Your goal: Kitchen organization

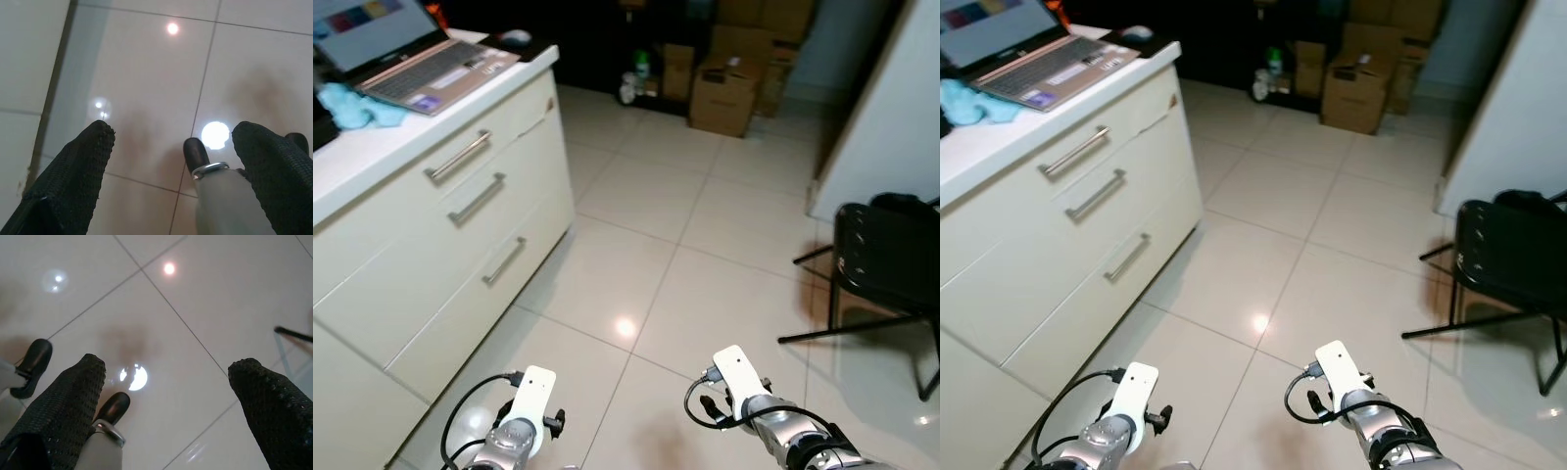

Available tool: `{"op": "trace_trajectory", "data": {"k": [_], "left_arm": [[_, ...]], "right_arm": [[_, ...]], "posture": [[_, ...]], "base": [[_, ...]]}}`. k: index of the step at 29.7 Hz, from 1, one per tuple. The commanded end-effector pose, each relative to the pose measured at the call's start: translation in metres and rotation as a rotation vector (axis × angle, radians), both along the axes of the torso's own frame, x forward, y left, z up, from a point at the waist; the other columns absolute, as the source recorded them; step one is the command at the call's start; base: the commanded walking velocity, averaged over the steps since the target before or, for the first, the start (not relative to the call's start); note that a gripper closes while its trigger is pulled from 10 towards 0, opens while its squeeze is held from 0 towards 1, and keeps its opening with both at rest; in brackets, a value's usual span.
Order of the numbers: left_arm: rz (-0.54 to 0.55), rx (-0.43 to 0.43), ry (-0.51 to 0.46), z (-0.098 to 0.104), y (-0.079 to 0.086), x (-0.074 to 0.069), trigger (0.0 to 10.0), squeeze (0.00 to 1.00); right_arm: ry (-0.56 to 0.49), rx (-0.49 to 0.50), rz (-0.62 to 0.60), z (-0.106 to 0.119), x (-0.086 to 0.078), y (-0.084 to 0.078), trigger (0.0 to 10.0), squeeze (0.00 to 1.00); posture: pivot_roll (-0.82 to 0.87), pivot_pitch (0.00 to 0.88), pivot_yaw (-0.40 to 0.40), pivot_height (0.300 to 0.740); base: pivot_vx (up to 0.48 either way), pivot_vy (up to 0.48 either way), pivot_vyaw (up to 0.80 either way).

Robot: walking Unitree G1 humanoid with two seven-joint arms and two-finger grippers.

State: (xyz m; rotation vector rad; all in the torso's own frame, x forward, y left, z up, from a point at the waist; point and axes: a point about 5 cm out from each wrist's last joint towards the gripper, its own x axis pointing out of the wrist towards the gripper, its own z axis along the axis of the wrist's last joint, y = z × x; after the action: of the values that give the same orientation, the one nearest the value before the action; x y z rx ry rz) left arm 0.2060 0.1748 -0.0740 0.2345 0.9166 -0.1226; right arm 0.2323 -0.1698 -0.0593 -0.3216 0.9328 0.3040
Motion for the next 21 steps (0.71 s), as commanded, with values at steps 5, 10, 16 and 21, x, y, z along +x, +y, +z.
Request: {"op": "trace_trajectory", "data": {"k": [5, 10, 16, 21], "left_arm": [[0.002, 0.044, -0.026, 0.003, 0.008, 0.004, 10.0, 0.00], [-0.006, 0.052, -0.033, 0.004, 0.010, 0.006, 10.0, 0.00], [-0.017, 0.053, -0.034, 0.005, 0.011, 0.005, 10.0, 0.00], [-0.032, 0.070, -0.022, 0.003, 0.012, 0.003, 10.0, 0.00]], "right_arm": [[0.002, -0.005, 0.021, 0.000, 0.001, 0.002, 10.0, 0.00], [0.005, -0.010, 0.022, 0.000, 0.000, 0.001, 10.0, 0.00], [0.007, -0.015, 0.031, -0.001, -0.001, 0.003, 10.0, 0.00], [0.010, -0.012, 0.027, -0.002, -0.002, 0.004, 10.0, 0.00]], "posture": [[-0.03, 0.000, 0.027, 0.740], [-0.03, 0.000, 0.026, 0.740], [-0.03, 0.000, 0.024, 0.740], [-0.03, 0.000, 0.027, 0.740]], "base": [[0.000, 0.000, 0.80], [0.000, 0.000, 0.80], [0.000, 0.000, 0.80], [0.000, 0.000, 0.80]]}}
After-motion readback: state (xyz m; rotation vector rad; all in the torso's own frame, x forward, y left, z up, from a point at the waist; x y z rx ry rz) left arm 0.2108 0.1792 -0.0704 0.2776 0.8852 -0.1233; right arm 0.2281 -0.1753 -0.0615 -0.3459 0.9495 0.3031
